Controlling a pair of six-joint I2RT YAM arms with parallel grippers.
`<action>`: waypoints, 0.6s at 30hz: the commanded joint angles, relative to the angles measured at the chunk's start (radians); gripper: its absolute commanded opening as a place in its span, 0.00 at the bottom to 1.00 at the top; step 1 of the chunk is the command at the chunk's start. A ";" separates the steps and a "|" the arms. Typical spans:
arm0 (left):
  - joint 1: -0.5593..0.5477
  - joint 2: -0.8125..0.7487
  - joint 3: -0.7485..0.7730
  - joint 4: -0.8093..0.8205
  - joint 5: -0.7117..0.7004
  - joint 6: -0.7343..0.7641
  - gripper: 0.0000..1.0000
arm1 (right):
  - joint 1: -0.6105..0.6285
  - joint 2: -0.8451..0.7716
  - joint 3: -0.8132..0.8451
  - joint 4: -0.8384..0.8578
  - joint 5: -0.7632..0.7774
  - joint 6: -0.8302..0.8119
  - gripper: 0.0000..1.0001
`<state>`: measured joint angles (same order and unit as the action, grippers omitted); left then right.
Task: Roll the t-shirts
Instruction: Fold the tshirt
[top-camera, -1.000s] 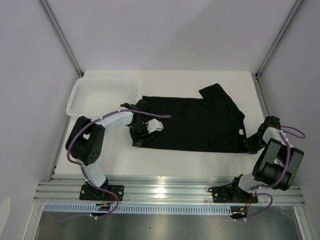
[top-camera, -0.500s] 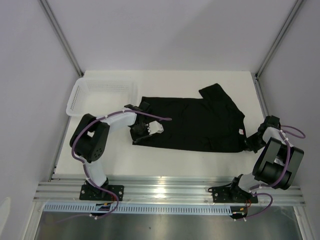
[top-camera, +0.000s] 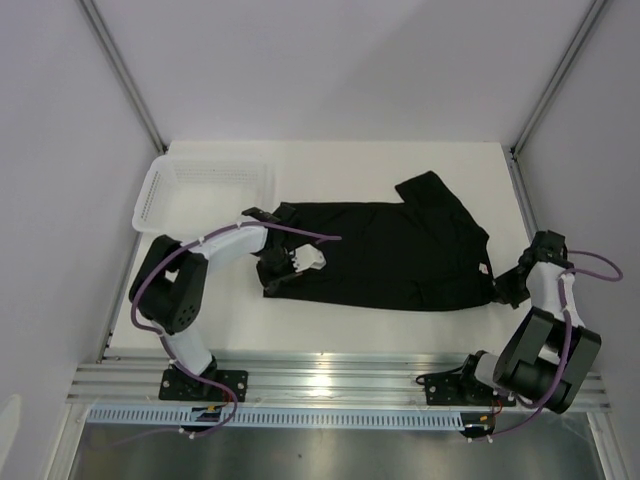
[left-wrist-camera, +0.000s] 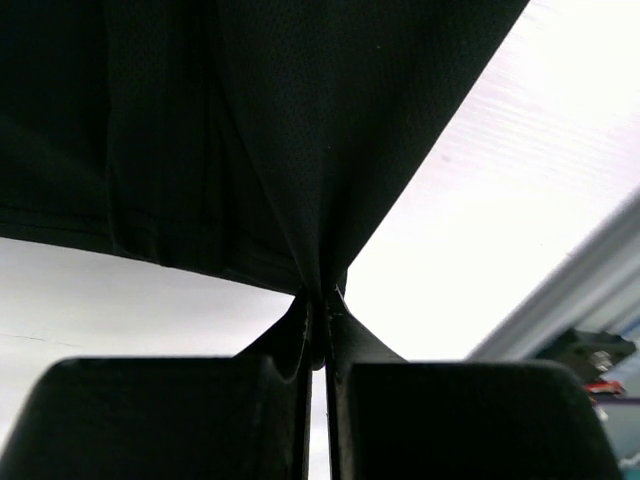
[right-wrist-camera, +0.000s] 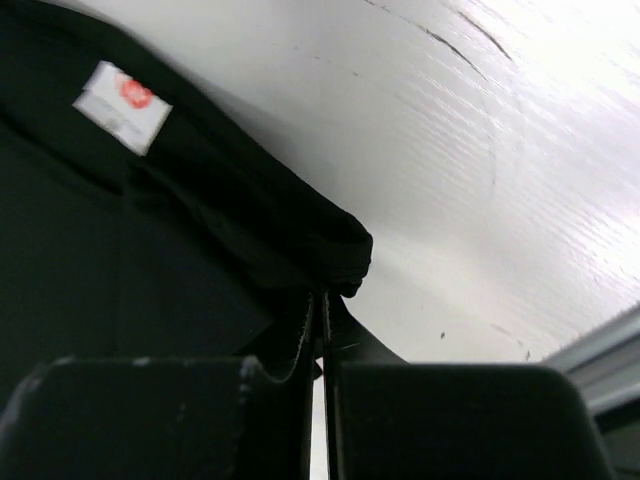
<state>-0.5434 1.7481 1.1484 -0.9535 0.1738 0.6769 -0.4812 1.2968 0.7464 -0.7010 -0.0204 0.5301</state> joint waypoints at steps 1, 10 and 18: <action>-0.012 -0.064 0.005 -0.108 0.062 -0.016 0.01 | -0.002 -0.076 0.086 -0.103 0.039 0.071 0.00; -0.012 -0.093 -0.027 -0.232 0.073 0.033 0.01 | -0.008 -0.051 0.094 -0.261 0.131 0.050 0.00; -0.020 -0.108 -0.084 -0.176 0.141 0.006 0.23 | 0.001 0.047 0.077 -0.261 0.092 0.071 0.25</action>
<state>-0.5526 1.6791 1.0779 -1.1297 0.2581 0.6846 -0.4816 1.3323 0.8188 -0.9451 0.0551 0.5800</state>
